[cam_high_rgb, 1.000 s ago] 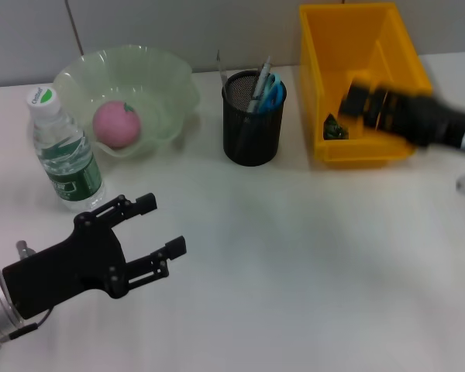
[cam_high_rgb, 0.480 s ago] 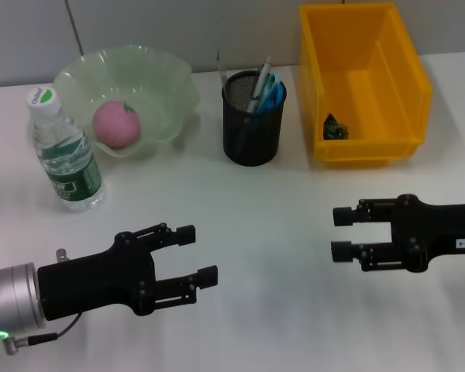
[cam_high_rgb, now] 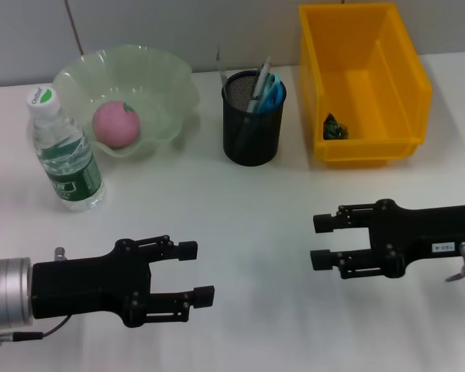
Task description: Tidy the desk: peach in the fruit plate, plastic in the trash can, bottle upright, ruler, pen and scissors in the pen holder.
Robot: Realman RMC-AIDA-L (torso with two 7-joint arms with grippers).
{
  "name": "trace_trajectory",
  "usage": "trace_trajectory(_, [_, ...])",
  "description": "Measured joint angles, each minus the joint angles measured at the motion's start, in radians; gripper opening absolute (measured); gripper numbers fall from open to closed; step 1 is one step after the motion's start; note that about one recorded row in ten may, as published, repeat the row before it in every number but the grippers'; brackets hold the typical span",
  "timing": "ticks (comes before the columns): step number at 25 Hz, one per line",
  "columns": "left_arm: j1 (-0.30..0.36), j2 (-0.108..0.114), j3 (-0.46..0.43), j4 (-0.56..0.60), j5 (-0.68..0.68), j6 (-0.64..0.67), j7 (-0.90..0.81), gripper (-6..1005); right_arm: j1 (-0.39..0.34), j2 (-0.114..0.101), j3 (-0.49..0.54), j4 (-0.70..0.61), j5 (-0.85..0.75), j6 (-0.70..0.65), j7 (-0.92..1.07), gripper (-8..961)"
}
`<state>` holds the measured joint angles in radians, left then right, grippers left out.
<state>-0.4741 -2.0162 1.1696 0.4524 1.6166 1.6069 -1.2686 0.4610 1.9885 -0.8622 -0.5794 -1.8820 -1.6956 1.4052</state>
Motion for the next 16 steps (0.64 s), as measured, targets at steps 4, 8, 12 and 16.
trace_trajectory(4, [-0.001, 0.002, -0.002, 0.001, 0.000, 0.013, -0.001, 800, 0.000, 0.014, -0.007, -0.003, -0.009, 0.045, -0.001, 695])
trace_trajectory(8, [0.001, 0.007, -0.015, 0.015, 0.003, 0.048, -0.003, 800, 0.011, 0.023, -0.009, -0.005, -0.036, 0.049, -0.002, 695])
trace_trajectory(12, [0.006, 0.014, -0.027, 0.017, 0.004, 0.057, -0.003, 800, 0.018, 0.029, -0.007, -0.005, -0.052, 0.055, -0.003, 695])
trace_trajectory(16, [0.011, 0.028, -0.039, 0.023, 0.004, 0.066, -0.017, 800, 0.020, 0.034, -0.010, -0.005, -0.054, 0.061, -0.004, 695])
